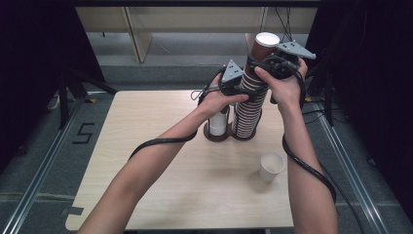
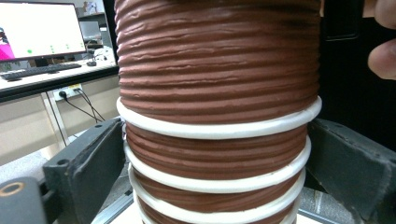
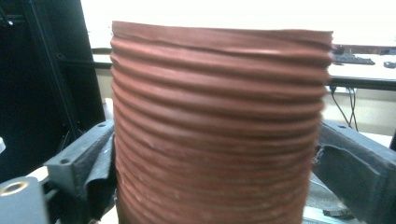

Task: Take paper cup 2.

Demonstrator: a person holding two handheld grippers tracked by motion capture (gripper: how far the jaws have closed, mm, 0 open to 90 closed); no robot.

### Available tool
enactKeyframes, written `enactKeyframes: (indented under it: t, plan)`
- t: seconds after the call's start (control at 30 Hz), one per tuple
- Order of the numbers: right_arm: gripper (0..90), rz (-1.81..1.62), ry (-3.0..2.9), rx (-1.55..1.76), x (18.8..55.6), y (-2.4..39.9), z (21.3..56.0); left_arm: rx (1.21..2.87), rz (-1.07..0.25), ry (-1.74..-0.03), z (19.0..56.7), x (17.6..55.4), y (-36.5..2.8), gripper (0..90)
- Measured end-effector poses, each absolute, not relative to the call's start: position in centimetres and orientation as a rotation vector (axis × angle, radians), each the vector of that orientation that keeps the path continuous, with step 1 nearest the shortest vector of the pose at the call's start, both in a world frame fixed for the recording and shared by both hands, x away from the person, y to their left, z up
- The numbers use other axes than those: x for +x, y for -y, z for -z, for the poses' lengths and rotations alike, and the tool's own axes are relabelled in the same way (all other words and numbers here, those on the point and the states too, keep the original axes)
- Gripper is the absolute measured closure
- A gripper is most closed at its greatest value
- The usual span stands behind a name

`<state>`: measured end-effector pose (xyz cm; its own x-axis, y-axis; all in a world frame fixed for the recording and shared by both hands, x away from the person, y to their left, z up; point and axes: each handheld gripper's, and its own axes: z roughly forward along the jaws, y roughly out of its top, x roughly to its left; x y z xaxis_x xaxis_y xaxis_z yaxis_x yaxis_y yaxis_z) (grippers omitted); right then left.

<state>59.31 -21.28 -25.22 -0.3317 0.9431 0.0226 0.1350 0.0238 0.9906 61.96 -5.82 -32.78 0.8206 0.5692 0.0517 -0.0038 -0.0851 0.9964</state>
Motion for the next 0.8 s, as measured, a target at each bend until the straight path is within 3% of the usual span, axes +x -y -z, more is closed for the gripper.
enactKeyframes:
  t: [0.1,0.8]
  plan:
    - [15.9,-1.401,-1.56,1.119,59.37,21.03,25.29,1.597,-0.505,-0.461,32.79,61.93,5.82,5.3]
    - [16.3,-1.426,-1.527,1.116,58.77,21.36,25.84,1.61,-0.509,-0.454,32.71,61.66,6.07,5.3]
